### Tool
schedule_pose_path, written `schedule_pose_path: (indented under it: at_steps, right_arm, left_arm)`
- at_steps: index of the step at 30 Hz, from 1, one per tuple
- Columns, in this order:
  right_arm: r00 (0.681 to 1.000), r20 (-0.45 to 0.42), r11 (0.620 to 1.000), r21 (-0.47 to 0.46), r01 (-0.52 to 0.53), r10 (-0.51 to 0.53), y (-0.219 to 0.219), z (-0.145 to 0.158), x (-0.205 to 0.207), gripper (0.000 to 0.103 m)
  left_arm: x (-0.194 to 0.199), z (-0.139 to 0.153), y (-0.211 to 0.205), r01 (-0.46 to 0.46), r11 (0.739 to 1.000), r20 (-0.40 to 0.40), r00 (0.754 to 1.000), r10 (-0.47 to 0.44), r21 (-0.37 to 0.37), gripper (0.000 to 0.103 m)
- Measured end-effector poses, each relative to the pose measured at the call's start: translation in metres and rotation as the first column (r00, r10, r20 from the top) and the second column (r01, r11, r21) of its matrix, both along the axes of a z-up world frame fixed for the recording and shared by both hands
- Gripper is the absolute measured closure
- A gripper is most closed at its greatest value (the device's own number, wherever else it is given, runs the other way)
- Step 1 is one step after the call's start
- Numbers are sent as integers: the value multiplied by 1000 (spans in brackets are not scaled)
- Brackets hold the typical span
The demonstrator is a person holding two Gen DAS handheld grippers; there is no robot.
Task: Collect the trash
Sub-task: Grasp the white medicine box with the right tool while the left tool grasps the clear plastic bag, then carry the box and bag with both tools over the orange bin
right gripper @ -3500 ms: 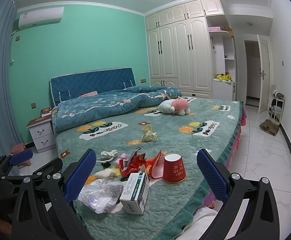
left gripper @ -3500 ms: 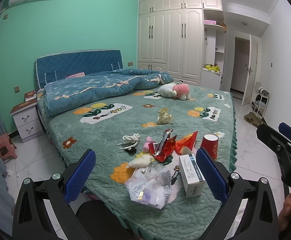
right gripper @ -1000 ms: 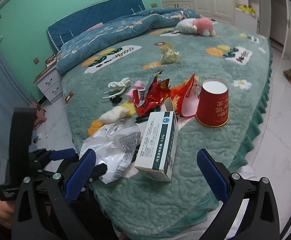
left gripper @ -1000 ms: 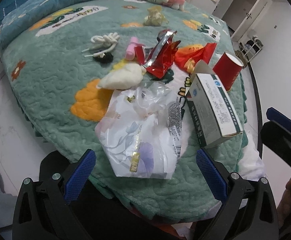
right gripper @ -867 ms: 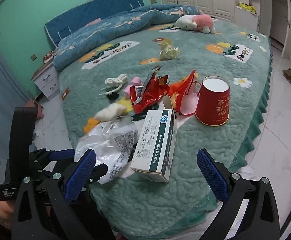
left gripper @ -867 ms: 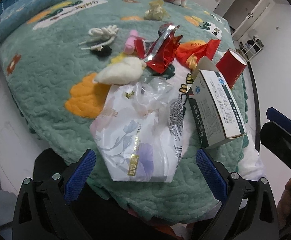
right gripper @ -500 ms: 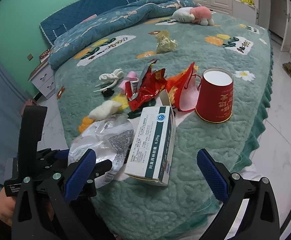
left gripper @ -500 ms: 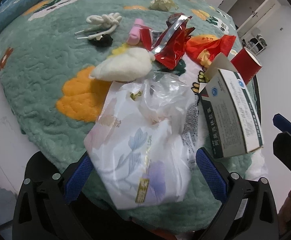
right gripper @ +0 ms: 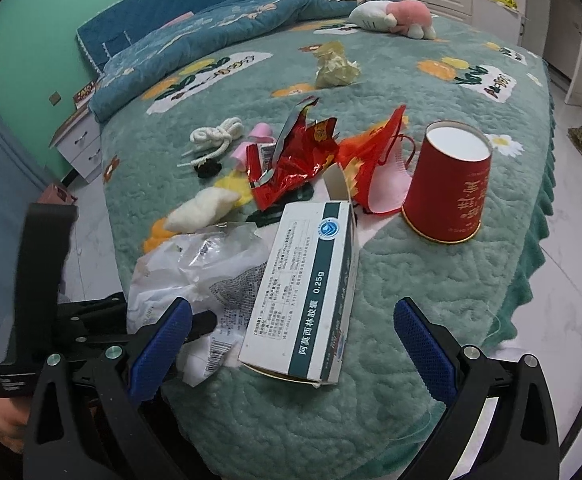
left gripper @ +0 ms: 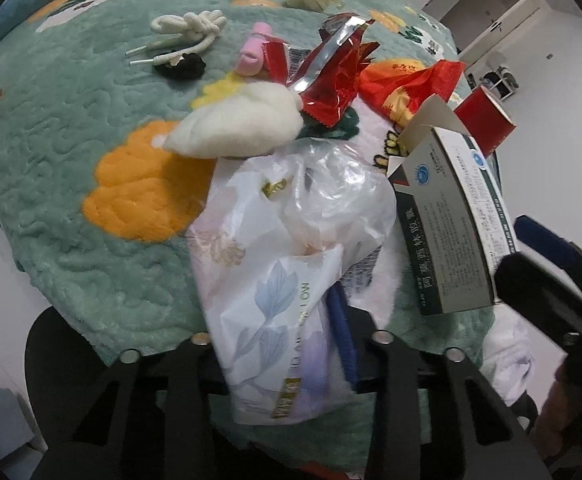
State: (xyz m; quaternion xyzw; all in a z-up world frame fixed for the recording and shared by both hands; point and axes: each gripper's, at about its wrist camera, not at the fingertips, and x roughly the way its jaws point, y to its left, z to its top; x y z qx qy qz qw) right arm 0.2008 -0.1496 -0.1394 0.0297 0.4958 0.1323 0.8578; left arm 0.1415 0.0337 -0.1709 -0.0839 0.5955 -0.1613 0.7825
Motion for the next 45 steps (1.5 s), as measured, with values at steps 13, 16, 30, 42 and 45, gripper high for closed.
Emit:
schedule_pose_path:
  at_steps: [13, 16, 30, 42, 45]
  right_arm:
    - [997, -72, 998, -63, -14, 9, 3, -25, 8, 42]
    - [997, -79, 998, -65, -17, 11, 0, -30, 8, 58]
    - [1000, -7, 998, 56, -13, 14, -25, 1, -14, 61]
    - [993, 112, 994, 103, 22, -34, -60, 49, -64, 61]
    - [987, 139, 990, 126, 59, -76, -80, 60, -81, 61]
  left_arm:
    - [-17, 17, 13, -13, 999, 21, 1000, 14, -47, 90]
    - [-21, 20, 17, -15, 999, 29, 999, 16, -52, 90]
    - [-30, 55, -5, 10, 998, 101, 995, -4, -59, 91]
    - [-52, 100, -51, 123, 992, 211, 971, -115, -27, 91]
    - [-56, 108, -70, 171, 985, 241, 957, -162, -18, 91]
